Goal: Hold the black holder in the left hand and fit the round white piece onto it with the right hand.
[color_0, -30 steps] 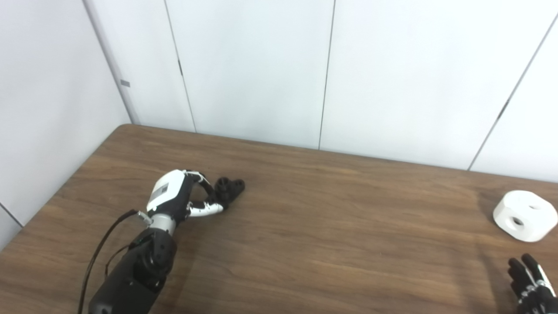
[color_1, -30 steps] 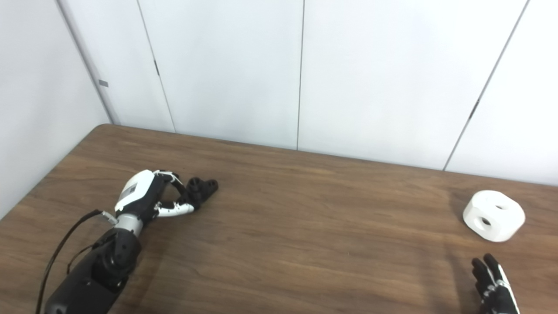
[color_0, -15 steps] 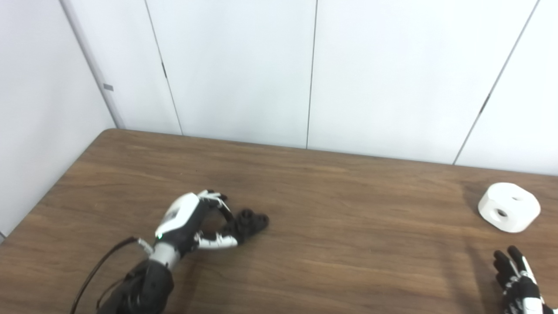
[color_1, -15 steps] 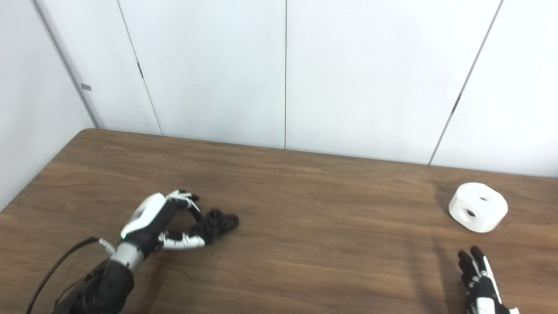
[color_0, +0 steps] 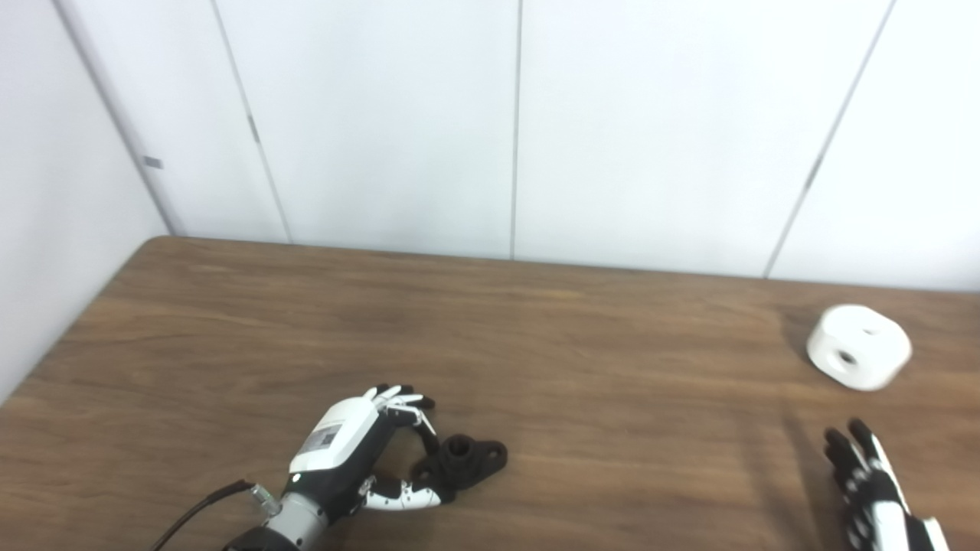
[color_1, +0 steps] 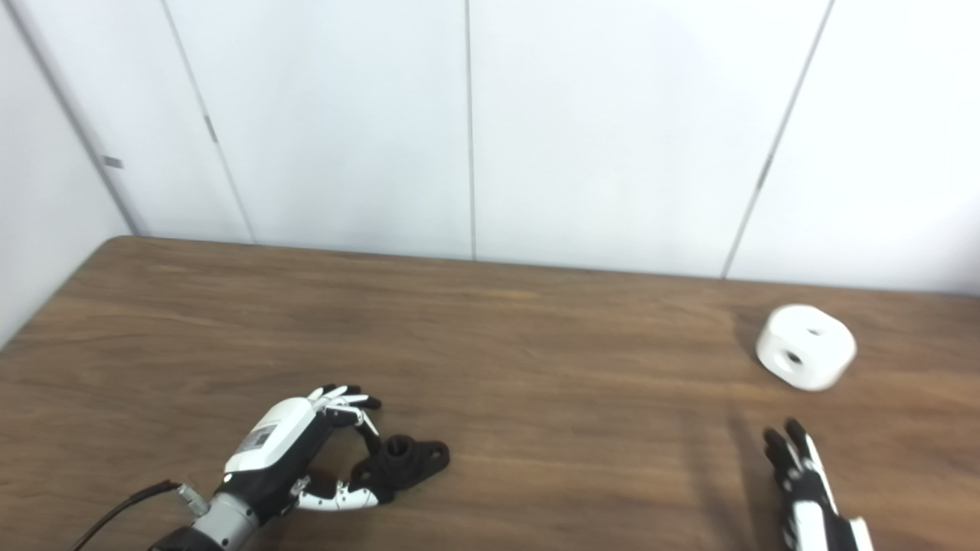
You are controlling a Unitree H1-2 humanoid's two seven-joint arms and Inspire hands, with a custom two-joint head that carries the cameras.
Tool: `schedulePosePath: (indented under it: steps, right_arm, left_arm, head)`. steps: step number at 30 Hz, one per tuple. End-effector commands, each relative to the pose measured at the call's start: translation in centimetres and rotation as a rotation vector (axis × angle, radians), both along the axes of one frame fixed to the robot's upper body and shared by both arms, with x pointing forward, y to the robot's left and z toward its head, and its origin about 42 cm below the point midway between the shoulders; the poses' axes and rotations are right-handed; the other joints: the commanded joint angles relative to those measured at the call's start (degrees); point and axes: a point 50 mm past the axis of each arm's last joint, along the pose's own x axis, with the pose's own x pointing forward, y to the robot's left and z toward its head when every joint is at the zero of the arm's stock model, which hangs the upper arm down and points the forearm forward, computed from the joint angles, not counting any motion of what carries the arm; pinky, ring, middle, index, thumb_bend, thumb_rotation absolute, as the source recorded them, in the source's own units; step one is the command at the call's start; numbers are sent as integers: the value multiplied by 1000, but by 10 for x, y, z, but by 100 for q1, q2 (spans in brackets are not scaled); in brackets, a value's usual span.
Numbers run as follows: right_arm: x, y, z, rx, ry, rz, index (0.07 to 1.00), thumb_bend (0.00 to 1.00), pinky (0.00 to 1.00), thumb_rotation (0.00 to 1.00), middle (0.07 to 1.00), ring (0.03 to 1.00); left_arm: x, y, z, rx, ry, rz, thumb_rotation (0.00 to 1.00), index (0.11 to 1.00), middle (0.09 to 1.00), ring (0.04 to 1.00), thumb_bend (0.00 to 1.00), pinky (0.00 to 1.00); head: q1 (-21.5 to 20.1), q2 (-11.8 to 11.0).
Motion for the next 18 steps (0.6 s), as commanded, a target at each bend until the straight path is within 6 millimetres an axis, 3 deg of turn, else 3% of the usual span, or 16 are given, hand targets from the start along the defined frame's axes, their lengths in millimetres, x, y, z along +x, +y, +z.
schedulePosePath:
  steps: [1,18]
  right_arm:
    - [-16,16,-13,57,51,-27,969,484,1000,1000,922,944]
    - [-20,22,1,68,66,-36,954,519,1000,1000,910,939]
  left_arm:
    - [-8,-11,1,15,-29,-61,44,488,836,931,516,976]
    - [-33,-44,-23,4,3,-166,44,489,845,940,515,999]
  head:
    - [-50,53]
    - [-549,470]
